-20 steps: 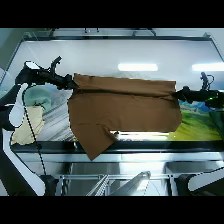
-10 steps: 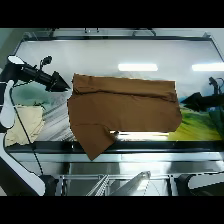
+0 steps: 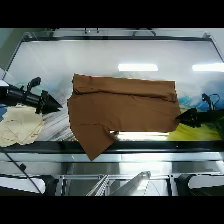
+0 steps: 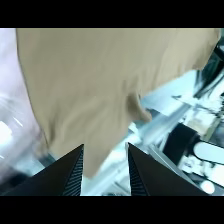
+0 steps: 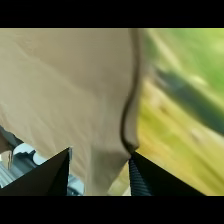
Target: Fold the shirts.
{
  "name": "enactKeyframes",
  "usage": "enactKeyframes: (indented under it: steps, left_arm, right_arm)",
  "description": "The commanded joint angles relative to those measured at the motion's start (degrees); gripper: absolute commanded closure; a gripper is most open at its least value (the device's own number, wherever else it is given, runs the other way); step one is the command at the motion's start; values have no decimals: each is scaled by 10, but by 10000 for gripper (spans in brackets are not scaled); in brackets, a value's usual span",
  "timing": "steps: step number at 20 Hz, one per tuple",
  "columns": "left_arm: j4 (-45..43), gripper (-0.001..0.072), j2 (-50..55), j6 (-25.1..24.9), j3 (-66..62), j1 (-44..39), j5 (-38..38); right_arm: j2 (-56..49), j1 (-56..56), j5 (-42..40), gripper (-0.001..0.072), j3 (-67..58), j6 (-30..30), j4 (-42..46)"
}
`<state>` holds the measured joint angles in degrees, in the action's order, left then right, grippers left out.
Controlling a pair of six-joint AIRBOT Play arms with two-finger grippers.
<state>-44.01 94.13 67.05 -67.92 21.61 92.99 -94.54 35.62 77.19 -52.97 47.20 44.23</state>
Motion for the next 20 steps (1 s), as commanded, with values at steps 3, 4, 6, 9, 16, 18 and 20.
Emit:
enactKeyframes:
  steps: [3,4,6,9,16,18,20]
  left_arm:
    - [0,421,-86,-5,184,17,-37]
    - [-1,422,-94,-5,210,10,-49]
    - [-1,420,-100,-5,250,-10,-86]
    - [-4,419,-100,-5,277,-29,-146]
    - [-98,419,-100,49,245,-30,-224]
    - [-68,419,-95,49,245,-41,-265]
    - [-33,418,-79,48,245,-61,-287]
  right_arm:
    - [1,-53,3,296,15,-24,-14]
    - [1,-56,12,468,14,-24,-14]
    - [1,-58,14,693,14,-22,-16]
    - [2,-58,16,695,14,-19,-21]
    - [1,-58,22,694,14,-18,-20]
    - [1,-58,22,695,14,-18,-20]
    - [1,-58,22,695,14,-18,-20]
